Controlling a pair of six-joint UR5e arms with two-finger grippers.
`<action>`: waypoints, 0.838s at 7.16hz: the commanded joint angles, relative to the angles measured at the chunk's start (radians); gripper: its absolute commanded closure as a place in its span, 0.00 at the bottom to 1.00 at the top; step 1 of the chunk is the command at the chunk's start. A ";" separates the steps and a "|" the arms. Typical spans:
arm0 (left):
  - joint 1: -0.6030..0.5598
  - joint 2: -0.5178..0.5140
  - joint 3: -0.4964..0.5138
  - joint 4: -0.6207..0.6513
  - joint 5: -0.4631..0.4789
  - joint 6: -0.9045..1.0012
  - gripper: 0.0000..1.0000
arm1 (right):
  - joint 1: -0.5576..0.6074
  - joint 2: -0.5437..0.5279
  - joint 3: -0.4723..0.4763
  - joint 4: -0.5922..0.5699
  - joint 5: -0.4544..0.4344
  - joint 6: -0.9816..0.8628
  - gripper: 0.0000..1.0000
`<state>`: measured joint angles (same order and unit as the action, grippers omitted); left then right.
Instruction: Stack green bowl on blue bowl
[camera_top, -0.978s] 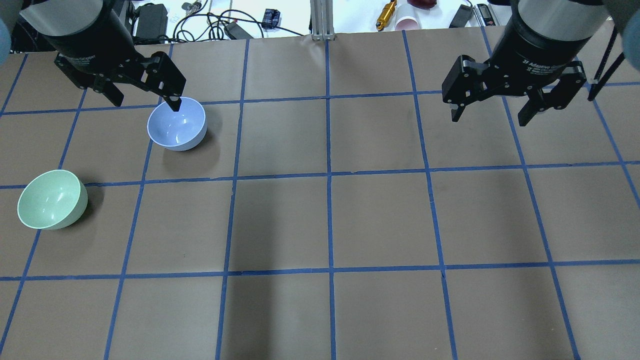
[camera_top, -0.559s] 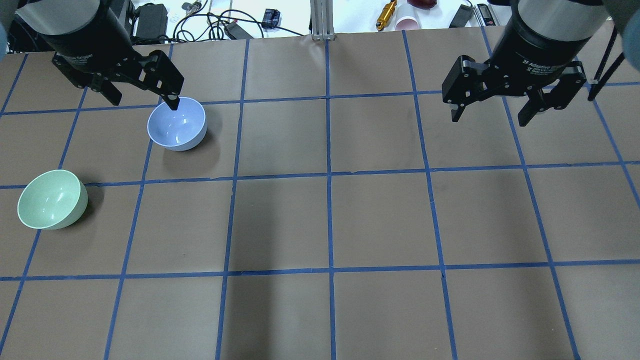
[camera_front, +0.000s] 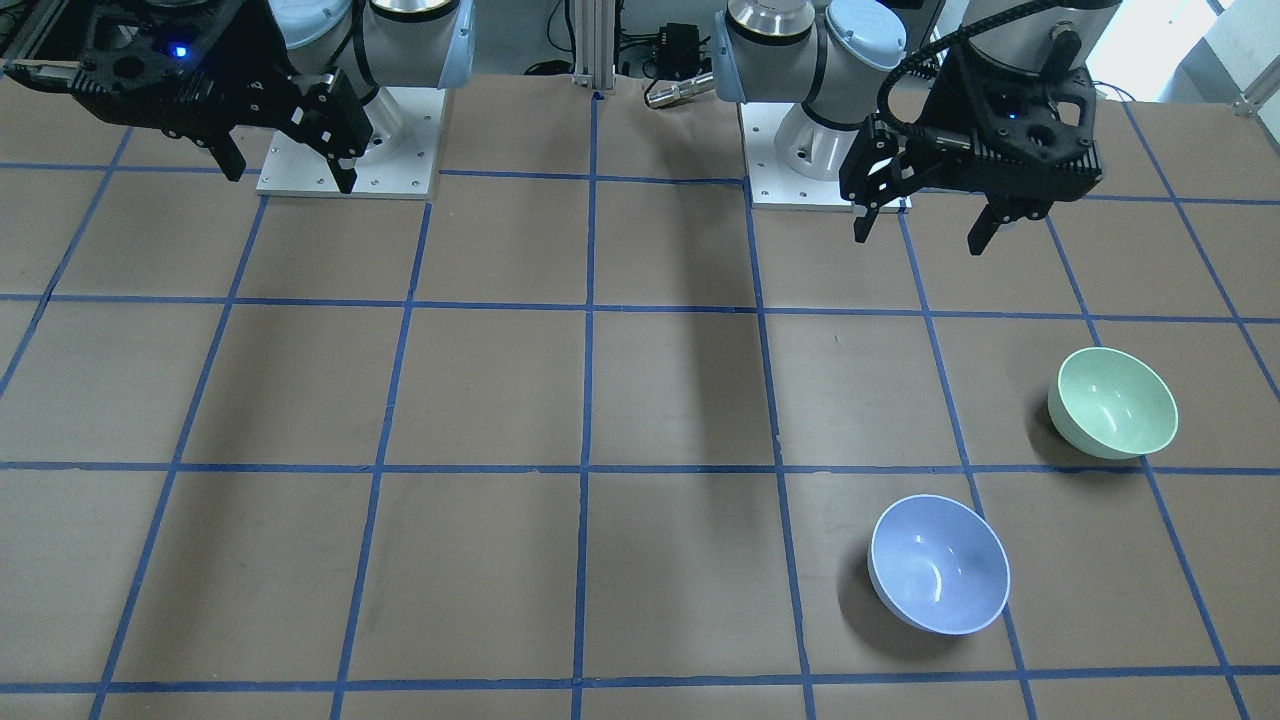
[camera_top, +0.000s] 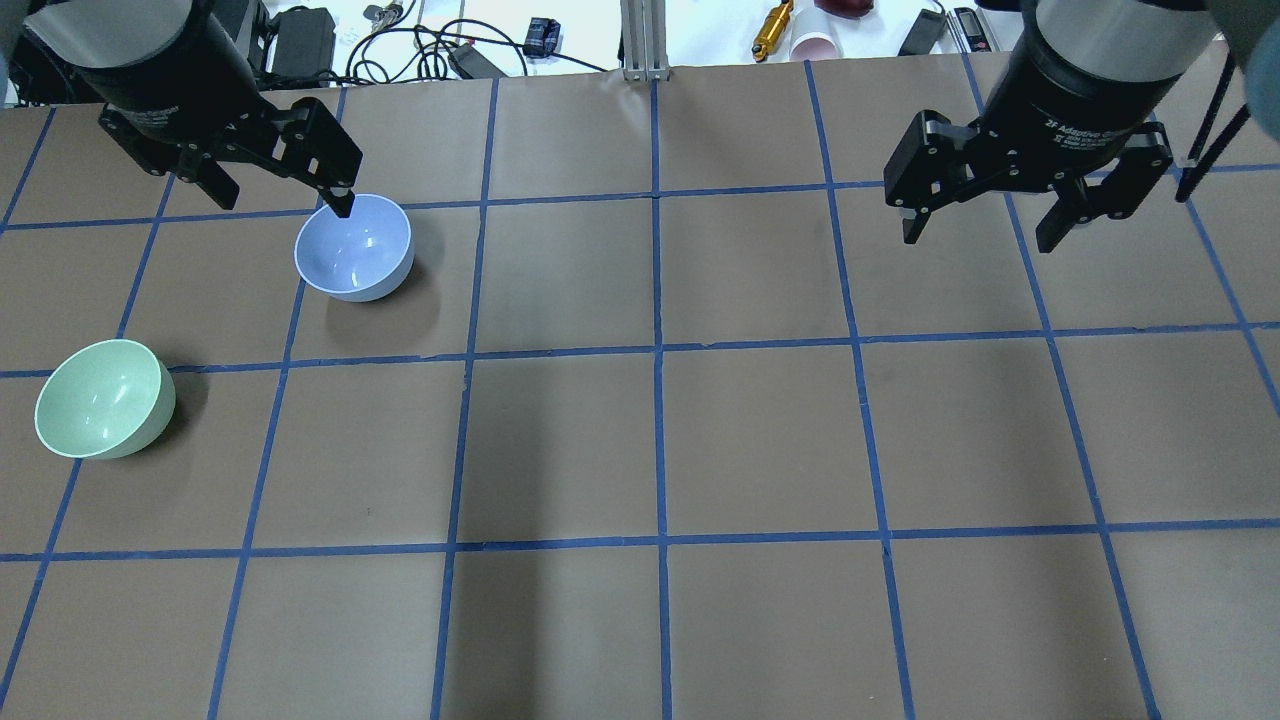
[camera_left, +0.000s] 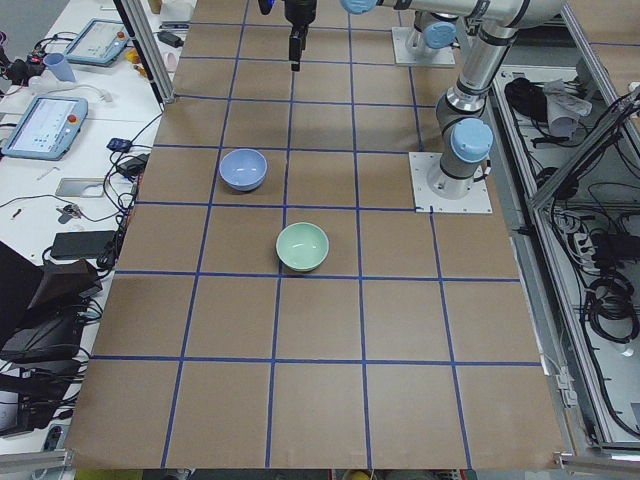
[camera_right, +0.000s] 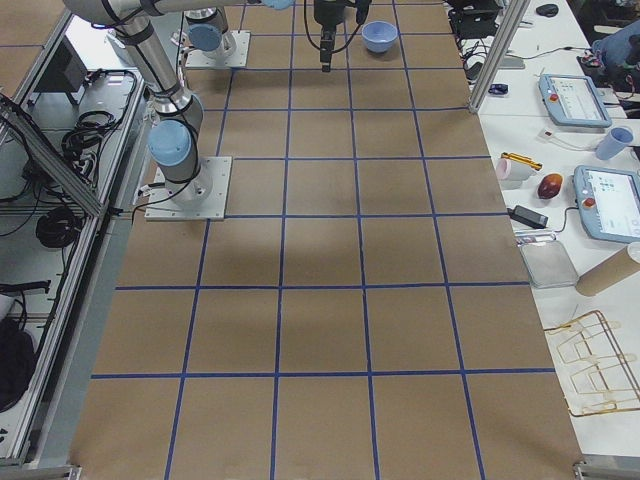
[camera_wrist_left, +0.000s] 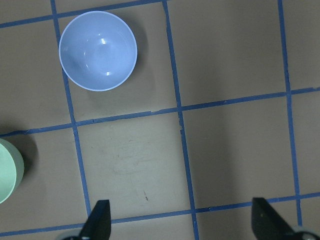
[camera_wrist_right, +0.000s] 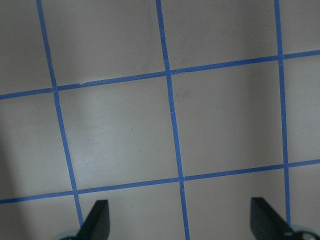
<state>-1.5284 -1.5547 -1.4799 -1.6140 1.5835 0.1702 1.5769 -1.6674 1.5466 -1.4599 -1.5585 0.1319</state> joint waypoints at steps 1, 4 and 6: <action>0.023 -0.001 0.000 0.000 0.003 0.006 0.00 | 0.000 0.000 0.000 0.001 0.000 0.000 0.00; 0.300 -0.046 -0.022 -0.001 0.006 0.052 0.00 | 0.000 0.000 0.000 0.000 0.000 0.000 0.00; 0.439 -0.120 -0.025 0.035 0.009 0.237 0.00 | 0.000 0.000 0.000 0.000 0.000 0.000 0.00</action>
<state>-1.1845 -1.6281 -1.5023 -1.6058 1.5916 0.3086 1.5769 -1.6674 1.5465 -1.4603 -1.5585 0.1319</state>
